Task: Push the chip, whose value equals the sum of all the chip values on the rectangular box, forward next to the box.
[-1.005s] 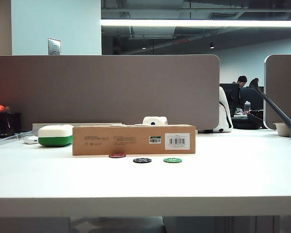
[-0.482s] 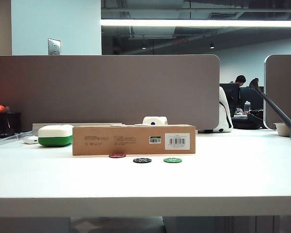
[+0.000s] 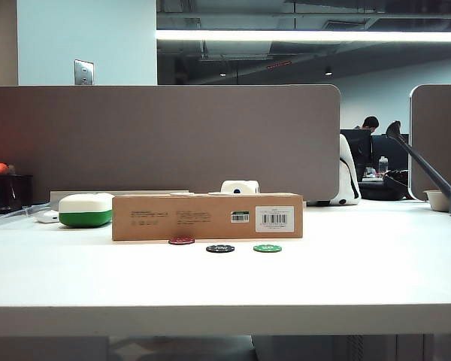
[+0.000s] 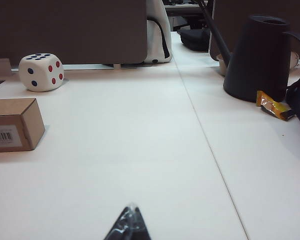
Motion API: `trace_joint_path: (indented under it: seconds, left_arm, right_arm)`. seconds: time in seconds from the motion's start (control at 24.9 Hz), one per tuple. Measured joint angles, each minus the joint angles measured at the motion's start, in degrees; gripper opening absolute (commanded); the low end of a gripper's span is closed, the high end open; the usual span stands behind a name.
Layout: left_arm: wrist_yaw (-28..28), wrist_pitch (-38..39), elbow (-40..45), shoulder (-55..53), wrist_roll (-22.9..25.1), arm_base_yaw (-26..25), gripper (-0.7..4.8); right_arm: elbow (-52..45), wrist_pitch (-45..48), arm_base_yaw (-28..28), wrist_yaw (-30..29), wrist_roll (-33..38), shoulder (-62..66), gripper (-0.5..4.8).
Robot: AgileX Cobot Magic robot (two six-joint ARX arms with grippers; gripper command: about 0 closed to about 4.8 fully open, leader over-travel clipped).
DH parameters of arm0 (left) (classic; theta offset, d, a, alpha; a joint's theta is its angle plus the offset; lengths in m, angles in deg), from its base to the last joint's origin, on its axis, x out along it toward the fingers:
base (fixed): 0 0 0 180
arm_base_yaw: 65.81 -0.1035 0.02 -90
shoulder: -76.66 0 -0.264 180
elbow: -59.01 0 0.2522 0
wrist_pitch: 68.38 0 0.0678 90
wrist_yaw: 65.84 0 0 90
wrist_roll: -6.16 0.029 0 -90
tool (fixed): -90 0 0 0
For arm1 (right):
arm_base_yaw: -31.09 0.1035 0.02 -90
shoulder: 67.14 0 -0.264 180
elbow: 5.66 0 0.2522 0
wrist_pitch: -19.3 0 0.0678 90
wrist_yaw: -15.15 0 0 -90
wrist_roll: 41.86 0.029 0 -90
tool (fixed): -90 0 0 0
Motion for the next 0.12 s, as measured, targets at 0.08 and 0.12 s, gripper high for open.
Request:
trace_joint_path:
  seconds: [0.08, 0.12]
  left_arm:
    - [0.0, 0.0, 0.0, 0.0, 0.0, 0.0, -0.05]
    - [0.0, 0.0, 0.0, 0.0, 0.0, 0.0, -0.05]
  right_arm:
    - [0.0, 0.0, 0.0, 0.0, 0.0, 0.0, -0.04]
    - [0.0, 0.0, 0.0, 0.0, 0.0, 0.0, -0.04]
